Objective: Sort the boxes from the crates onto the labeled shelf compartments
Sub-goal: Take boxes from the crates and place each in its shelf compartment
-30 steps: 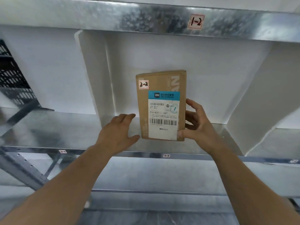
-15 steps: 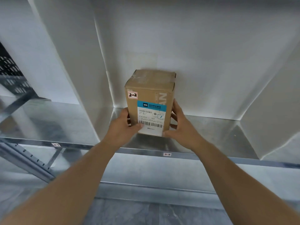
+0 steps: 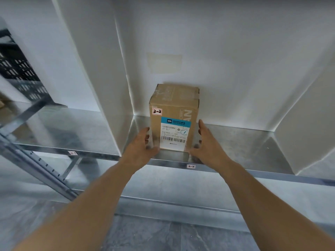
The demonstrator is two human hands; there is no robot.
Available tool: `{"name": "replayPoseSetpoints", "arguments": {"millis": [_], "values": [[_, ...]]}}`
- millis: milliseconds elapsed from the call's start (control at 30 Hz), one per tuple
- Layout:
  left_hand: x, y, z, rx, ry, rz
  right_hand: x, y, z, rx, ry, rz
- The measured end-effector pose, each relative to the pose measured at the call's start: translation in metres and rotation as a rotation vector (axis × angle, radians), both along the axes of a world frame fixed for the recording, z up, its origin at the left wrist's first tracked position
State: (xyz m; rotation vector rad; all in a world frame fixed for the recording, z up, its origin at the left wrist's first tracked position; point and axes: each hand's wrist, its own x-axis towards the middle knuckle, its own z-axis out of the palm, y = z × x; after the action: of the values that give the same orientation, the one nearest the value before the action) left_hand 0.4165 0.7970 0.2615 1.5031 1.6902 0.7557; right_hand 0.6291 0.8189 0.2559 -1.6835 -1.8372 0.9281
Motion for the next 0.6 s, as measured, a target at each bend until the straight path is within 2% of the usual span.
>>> {"name": "replayPoseSetpoints", "arguments": {"millis": [133, 300, 600], "values": [[-0.007, -0.031, -0.002, 0.014, 0.120, -0.014, 0.001, -0.033, 0.013, 0.106, -0.152, -0.039], [-0.010, -0.088, 0.002, 0.049, 0.451, -0.016, -0.016, -0.091, 0.022, 0.185, -0.348, -0.060], [-0.084, -0.188, 0.006, 0.118, 0.605, 0.062, -0.122, -0.172, 0.043, 0.249, -0.499, 0.181]]}}
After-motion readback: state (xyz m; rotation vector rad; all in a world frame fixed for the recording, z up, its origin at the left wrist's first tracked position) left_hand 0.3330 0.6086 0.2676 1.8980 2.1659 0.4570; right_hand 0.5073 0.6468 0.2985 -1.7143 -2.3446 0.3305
